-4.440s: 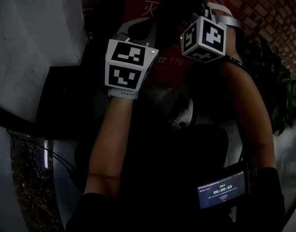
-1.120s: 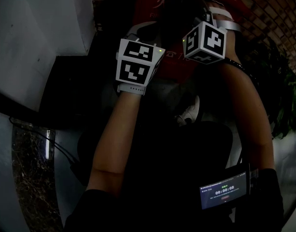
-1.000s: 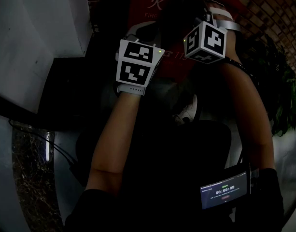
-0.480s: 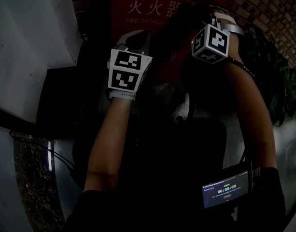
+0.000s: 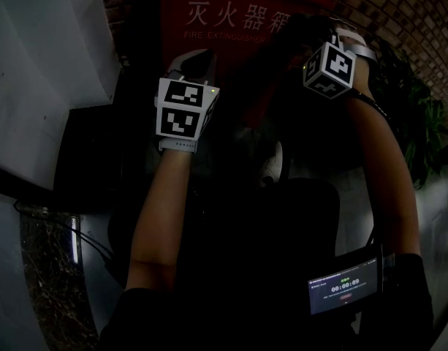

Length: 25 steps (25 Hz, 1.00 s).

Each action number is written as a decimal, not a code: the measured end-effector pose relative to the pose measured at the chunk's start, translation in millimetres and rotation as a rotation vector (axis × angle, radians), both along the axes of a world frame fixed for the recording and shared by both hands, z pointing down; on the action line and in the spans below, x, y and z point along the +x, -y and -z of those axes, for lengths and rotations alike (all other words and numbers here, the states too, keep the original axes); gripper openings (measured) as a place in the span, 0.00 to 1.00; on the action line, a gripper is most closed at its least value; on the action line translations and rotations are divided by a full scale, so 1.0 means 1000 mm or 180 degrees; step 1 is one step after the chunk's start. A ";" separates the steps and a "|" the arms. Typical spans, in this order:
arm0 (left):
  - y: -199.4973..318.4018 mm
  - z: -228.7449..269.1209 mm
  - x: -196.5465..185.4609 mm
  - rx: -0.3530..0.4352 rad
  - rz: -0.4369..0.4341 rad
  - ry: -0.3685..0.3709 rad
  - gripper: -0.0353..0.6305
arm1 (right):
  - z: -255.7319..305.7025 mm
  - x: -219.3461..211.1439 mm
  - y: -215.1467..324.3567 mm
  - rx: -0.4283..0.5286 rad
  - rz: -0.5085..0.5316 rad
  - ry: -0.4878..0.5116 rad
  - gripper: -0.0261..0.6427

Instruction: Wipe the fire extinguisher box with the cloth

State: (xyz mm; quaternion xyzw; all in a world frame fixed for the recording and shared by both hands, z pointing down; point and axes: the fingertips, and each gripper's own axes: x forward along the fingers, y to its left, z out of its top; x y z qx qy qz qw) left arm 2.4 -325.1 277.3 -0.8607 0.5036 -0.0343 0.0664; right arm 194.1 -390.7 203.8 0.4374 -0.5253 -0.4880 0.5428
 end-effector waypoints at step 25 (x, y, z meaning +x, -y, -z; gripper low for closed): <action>-0.003 0.010 -0.097 0.0017 0.0470 -0.0034 0.06 | -0.011 -0.257 -0.045 -0.0052 0.1151 0.0179 0.09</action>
